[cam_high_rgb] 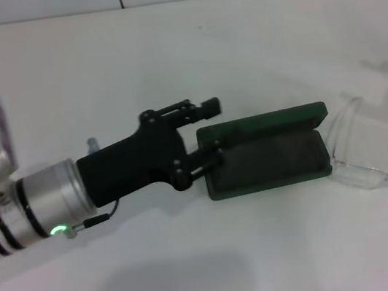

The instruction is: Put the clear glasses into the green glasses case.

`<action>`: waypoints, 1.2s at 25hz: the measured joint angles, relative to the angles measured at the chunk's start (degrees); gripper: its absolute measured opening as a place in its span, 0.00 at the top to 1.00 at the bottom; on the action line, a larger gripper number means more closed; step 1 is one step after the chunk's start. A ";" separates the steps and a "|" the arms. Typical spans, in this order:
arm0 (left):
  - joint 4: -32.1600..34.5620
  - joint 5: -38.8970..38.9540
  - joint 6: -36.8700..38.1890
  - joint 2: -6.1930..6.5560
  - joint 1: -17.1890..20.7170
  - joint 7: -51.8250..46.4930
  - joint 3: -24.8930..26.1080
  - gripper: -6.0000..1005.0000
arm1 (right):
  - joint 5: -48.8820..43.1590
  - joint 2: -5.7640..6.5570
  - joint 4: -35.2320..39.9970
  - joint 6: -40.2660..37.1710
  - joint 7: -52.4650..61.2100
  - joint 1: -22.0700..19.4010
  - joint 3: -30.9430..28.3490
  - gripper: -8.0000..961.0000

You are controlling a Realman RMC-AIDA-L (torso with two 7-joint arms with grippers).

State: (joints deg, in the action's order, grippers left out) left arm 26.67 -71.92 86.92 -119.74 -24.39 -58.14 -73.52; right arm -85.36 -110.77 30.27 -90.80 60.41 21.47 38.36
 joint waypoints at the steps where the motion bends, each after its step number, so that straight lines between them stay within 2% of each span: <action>1: 0.78 -1.12 -0.16 0.06 -0.70 -1.74 -0.68 0.47 | 0.00 -0.13 0.10 0.55 0.10 -0.30 -0.93 0.11; 2: 0.78 -1.12 -0.16 0.06 -0.70 -1.74 -0.68 0.47 | 0.02 -0.24 0.14 0.97 0.23 -0.55 -1.99 0.11; 4: 3.06 -7.24 -2.30 -0.24 -4.58 -7.26 -2.07 0.47 | 0.05 -0.58 0.14 1.81 0.53 -0.88 -4.11 0.11; 6: 3.56 -9.07 -4.15 -0.31 -6.72 -9.71 -4.07 0.48 | 0.07 -1.02 0.14 2.65 0.65 -1.05 -5.68 0.11; 12: 4.98 -10.03 -13.53 -0.21 -15.62 -21.08 -15.98 0.48 | 0.10 -1.56 0.07 4.52 0.53 -1.62 -6.27 0.11; 14: 6.54 -10.02 -15.84 -0.35 -17.35 -24.25 -19.62 0.48 | 0.11 -1.70 -0.07 5.33 0.44 -1.81 -6.29 0.11; 21: 14.66 -9.52 -27.09 -0.84 -18.14 -32.17 -32.71 0.48 | -0.23 -2.46 -0.08 6.15 -0.07 -2.09 -6.08 0.11; 30: 16.93 -4.00 -31.47 -0.99 -18.00 -32.95 -37.99 0.47 | -0.46 -2.51 0.06 6.08 -0.12 -1.98 -4.94 0.11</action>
State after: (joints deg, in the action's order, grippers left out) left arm 43.60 -75.91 55.45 -120.72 -42.39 -91.09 -111.50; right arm -85.82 -113.28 30.33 -84.72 60.29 19.49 33.41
